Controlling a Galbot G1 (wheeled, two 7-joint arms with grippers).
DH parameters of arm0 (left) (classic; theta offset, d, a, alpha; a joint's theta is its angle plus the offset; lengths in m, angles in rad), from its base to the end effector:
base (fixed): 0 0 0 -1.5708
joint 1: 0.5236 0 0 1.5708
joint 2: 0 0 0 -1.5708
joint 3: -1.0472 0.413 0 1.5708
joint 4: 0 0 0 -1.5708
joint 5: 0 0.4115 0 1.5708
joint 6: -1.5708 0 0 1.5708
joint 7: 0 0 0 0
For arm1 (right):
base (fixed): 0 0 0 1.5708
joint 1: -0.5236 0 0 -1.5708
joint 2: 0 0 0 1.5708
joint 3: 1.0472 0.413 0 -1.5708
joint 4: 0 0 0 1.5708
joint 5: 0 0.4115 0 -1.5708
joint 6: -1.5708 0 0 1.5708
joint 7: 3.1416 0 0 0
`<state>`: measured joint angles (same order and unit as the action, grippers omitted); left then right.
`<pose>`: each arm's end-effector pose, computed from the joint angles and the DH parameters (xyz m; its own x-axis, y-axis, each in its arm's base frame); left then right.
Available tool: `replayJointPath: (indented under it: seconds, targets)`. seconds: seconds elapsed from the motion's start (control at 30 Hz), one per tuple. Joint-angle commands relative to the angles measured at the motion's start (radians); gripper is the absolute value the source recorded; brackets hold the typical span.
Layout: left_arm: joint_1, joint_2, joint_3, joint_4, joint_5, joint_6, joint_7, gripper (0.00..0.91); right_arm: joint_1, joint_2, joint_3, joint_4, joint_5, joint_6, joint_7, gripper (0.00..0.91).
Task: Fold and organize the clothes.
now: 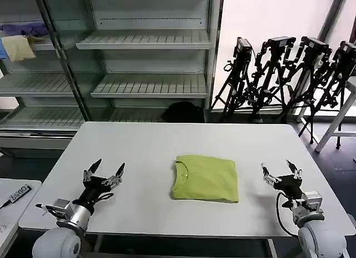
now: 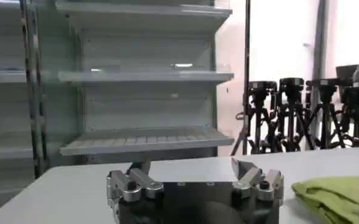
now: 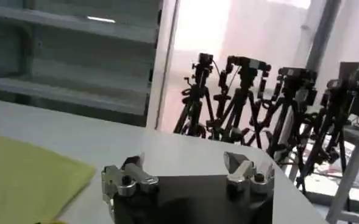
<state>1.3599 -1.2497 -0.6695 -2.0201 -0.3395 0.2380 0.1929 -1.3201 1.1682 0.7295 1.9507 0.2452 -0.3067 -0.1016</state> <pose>0.2858 0.1251 -0.3082 -0.9762 0.2011 0.0811 0.2017 0.9795 -0.0018 0.3039 -0.1739 -0.3021 -0.9865 -0.0107 0.1635 -0.0404 0.9829 -0.1795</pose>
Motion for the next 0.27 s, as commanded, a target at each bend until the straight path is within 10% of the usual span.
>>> replayJointPath:
  seconds: [0.03,0.27]
  targets:
    - [-0.004,0.000,0.007,0.010,0.001,-0.002,0.008,0.907,0.008,-0.027,-0.022,-0.006,0.029,0.020,-0.003,0.907]
    - [-0.028,0.003,0.002,0.011,0.006,0.000,0.012,0.907,0.026,-0.018,-0.026,-0.026,0.037,0.019,-0.032,0.907]
